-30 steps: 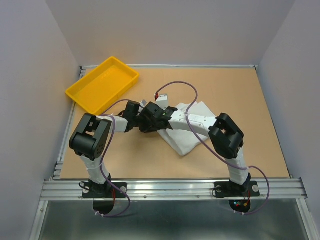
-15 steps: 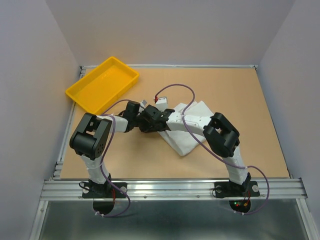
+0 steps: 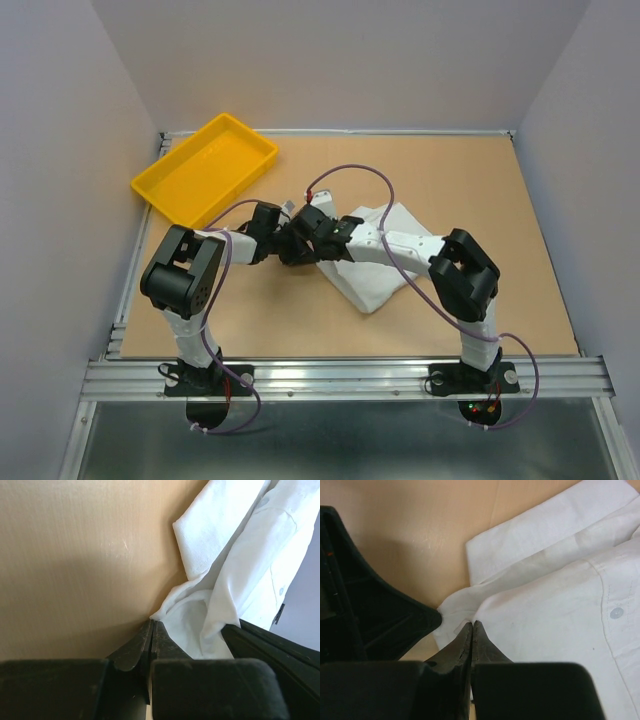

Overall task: Fold and stack the long sleeve shirts
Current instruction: Fold the shirt

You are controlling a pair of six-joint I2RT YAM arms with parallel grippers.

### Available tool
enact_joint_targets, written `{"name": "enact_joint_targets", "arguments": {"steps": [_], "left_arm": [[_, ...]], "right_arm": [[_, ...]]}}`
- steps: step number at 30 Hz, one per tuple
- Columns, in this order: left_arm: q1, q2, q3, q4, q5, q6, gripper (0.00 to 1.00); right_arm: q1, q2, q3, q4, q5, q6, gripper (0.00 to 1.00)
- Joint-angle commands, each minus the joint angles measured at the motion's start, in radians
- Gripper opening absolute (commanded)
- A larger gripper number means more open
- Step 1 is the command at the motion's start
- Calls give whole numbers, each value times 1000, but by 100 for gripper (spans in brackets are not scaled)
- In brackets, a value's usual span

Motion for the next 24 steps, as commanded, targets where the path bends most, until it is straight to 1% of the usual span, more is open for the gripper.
{"name": "enact_joint_targets", "arguments": {"steps": [1, 10, 24], "left_arm": [[-7, 25, 12, -78, -53, 40, 4], [-7, 19, 19, -92, -68, 46, 4], [-7, 5, 20, -109, -85, 49, 4]], "right_arm": [[8, -62, -36, 68, -63, -73, 1], [37, -56, -54, 96, -146, -135, 0], [62, -39, -60, 107, -167, -157, 1]]}}
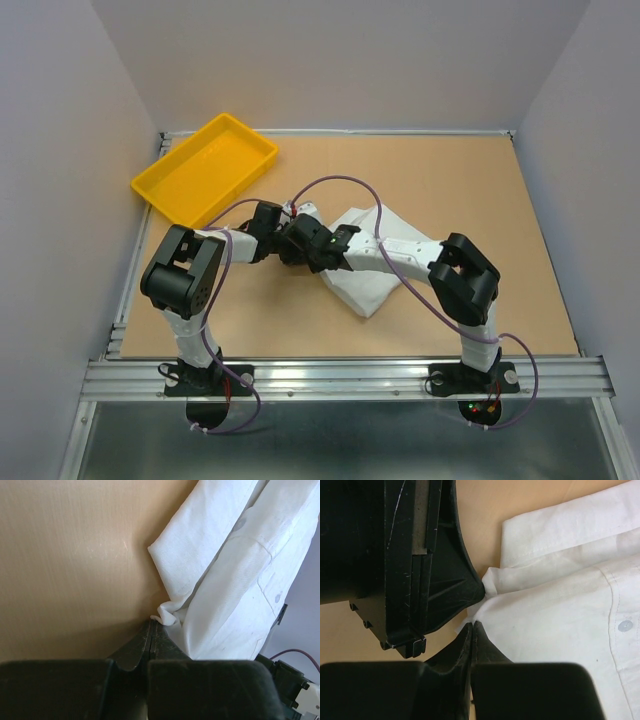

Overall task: Fold and stack the long sleeve shirts
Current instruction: Fold the shirt

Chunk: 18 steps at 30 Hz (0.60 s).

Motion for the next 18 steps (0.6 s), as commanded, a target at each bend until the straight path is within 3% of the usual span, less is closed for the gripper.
{"name": "enact_joint_targets", "arguments": {"steps": [1, 2, 3, 7, 8, 12, 13, 14, 16, 18], "left_arm": [[-4, 2, 1, -76, -74, 42, 4], [-4, -7, -2, -82, -79, 42, 5], [-3, -12, -4, -87, -84, 42, 7], [5, -56, -17, -119, -114, 48, 15], [14, -78, -17, -136, -122, 55, 25], [43, -141, -23, -177, -150, 69, 36], [52, -154, -24, -188, -162, 69, 43], [59, -168, -25, -196, -168, 72, 44], [83, -205, -33, -216, -182, 78, 61], [98, -242, -22, -237, -189, 85, 72]], "right_arm": [[14, -18, -19, 49, -12, -4, 2], [14, -15, -22, 49, -6, -1, 5], [14, -12, -25, 49, 5, 3, 13], [14, -32, -10, 48, 17, 3, 25], [13, -39, -5, 49, 20, 3, 32], [13, -107, 19, 49, 56, 9, 52], [13, -137, 24, 49, 75, 12, 60], [11, -156, 24, 49, 85, 12, 63], [-3, -188, 15, 48, 96, 16, 71], [-42, -248, -23, 48, 96, 28, 73]]}}
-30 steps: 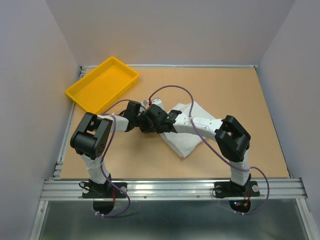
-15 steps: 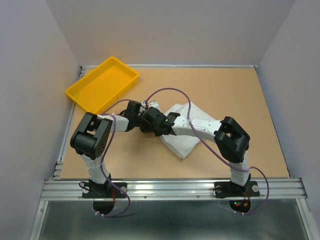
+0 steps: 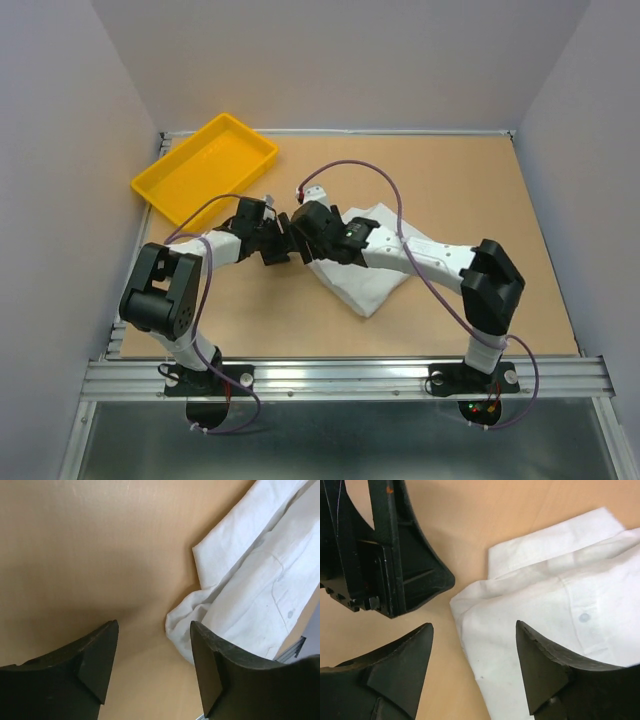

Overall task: Fold and stack the long sleeve shirts
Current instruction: Fold the shirt

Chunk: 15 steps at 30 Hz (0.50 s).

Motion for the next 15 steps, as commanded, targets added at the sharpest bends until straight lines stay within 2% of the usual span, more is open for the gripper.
{"name": "enact_joint_targets", "arguments": {"steps": [1, 4, 9, 13, 15], "left_arm": [[31, -99, 9, -67, -68, 46, 81], [20, -151, 71, -124, -116, 76, 86], [-116, -206, 208, -132, -171, 104, 86], [-218, -131, 299, -97, -92, 116, 83], [-251, -58, 334, -90, -63, 113, 79]], "right_arm": [[-56, -155, -39, 44, 35, 42, 73], [-177, -248, -136, 44, -30, 98, 73], [-405, -397, -327, 106, -174, 145, 71], [-591, -526, -529, 239, -370, 208, 68], [-684, -549, -594, 307, -542, 234, 67]]}}
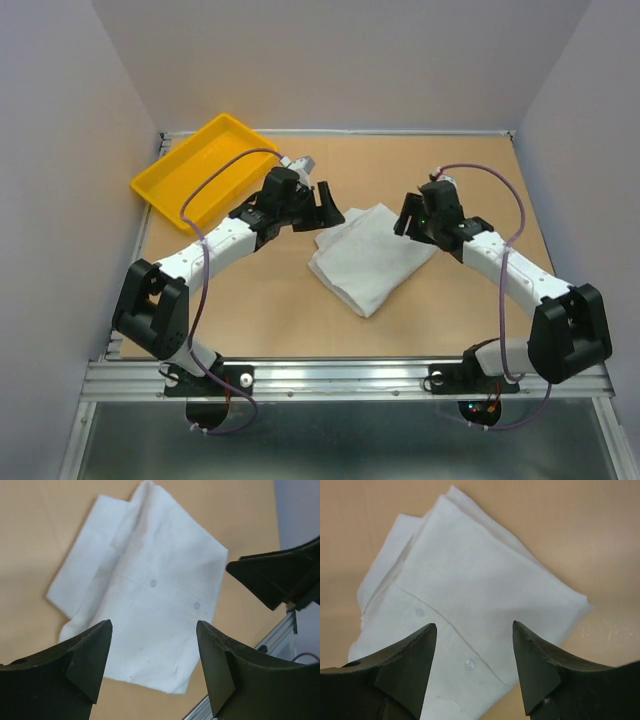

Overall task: Fold and stack the long sleeve shirts
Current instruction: Fold the shirt

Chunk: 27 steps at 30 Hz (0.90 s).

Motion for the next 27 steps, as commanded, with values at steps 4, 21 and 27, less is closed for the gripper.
{"name": "enact_joint_targets", "arguments": {"steps": [4, 21, 27], "left_arm": [[-65, 188, 89, 31, 134, 39, 63], [10, 286, -200, 115, 88, 24, 38], [86, 222, -265, 126, 68, 10, 38]], "right_arm": [[-193, -77, -206, 297, -441, 116, 66], [-435, 225, -550, 983, -725, 280, 53], [-454, 385, -389, 983, -748, 204, 52]]}}
